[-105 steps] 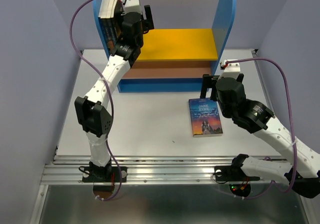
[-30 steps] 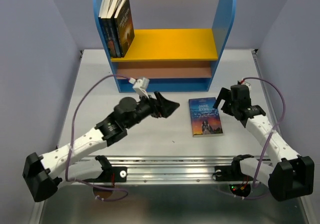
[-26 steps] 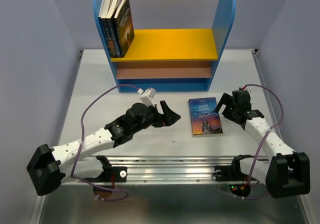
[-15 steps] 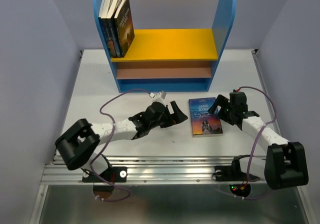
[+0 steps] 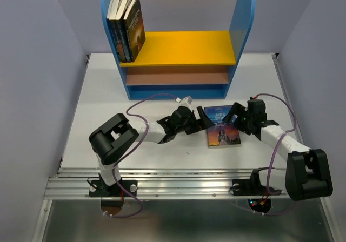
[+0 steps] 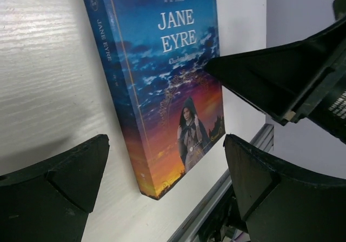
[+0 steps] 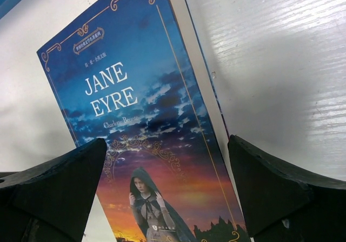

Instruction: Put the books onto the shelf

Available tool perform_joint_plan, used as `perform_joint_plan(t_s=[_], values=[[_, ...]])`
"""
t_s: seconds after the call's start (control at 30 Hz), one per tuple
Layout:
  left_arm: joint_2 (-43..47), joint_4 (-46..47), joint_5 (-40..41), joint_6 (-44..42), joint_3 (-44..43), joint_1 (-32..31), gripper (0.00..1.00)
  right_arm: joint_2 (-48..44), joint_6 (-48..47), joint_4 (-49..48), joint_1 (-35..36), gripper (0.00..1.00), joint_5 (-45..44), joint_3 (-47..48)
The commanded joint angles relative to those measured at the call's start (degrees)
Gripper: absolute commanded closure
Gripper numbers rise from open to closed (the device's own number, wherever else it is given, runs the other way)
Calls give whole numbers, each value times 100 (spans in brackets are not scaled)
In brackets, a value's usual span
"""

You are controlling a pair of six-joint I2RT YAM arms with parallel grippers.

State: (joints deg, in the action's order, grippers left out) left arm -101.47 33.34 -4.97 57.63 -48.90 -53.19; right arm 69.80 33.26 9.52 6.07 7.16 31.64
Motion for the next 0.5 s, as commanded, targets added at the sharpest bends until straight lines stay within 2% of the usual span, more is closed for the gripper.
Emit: perform_joint_plan(t_s=[0.0,0.27,0.3,0.47], values=[[-223,217,-92,99,-137,-16,1,25,-3,-319,-9,0,224,-9],[-575,120,-127,223,-225,-78,3,121,-73,-425,-9,0,506,-70],[-602,120,-127,223,-242,-86,8,122,-117,-442,-9,0,636,-79],[-742,-3,-48,223,-382,-183,19,25,-126,-565,-9,0,1312,-140]])
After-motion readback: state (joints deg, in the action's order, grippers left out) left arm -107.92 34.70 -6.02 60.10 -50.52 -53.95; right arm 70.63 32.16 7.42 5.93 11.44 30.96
